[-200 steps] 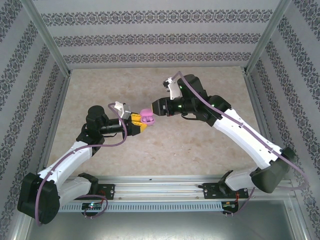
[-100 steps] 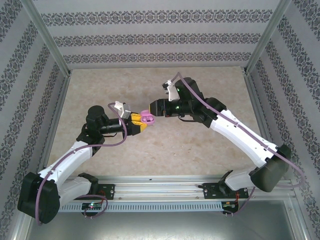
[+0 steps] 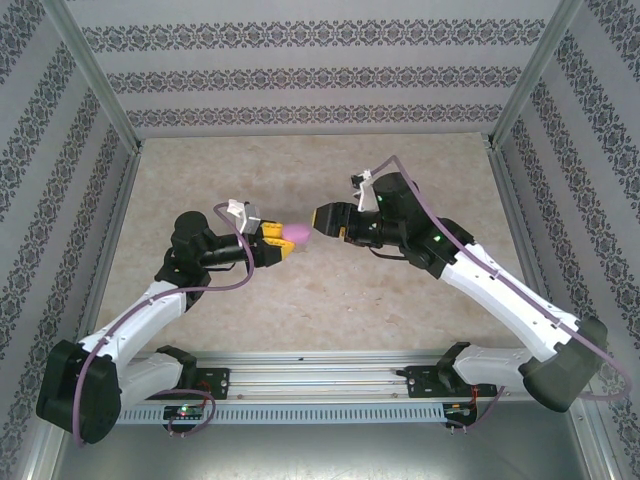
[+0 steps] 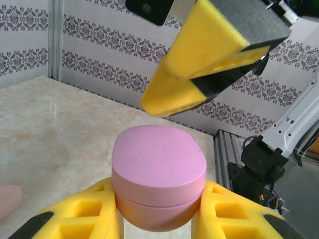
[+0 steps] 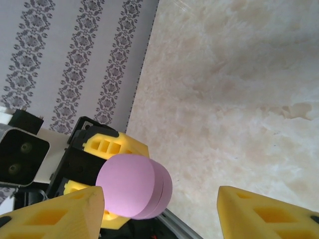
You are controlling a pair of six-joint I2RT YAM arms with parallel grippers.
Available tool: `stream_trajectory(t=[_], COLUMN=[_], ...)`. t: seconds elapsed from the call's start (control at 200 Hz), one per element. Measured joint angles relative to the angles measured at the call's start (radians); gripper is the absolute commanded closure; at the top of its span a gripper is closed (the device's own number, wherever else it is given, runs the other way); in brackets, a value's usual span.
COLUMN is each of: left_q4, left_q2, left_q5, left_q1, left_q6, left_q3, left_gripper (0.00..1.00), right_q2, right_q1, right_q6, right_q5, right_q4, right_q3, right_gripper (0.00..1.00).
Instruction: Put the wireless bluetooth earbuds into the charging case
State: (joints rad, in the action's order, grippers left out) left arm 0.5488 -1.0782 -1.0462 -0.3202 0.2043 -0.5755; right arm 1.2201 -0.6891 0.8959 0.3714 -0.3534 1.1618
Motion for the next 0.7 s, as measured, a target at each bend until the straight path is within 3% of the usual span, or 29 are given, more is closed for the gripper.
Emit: stream_trajectory(t=[0.49, 0.699], left_q4=[0.089, 0.097], left_q2=[-0.068, -0.08], left_q5=[0.008, 0.037], left_q1=[0.0, 0.0], left_q6=[0.06, 0.063], left_q3=[0.0, -0.001], left_gripper=[0.76, 0.76], right_q2=[0.104, 0.151], right_q1=[-0.001, -0.002], right_q6=[0.208, 0.272], right_q5=[0.153, 0.188], right_q4=[0.272, 0.354], right_q3=[-0.076, -0.091], right_gripper=[0.38, 0.52])
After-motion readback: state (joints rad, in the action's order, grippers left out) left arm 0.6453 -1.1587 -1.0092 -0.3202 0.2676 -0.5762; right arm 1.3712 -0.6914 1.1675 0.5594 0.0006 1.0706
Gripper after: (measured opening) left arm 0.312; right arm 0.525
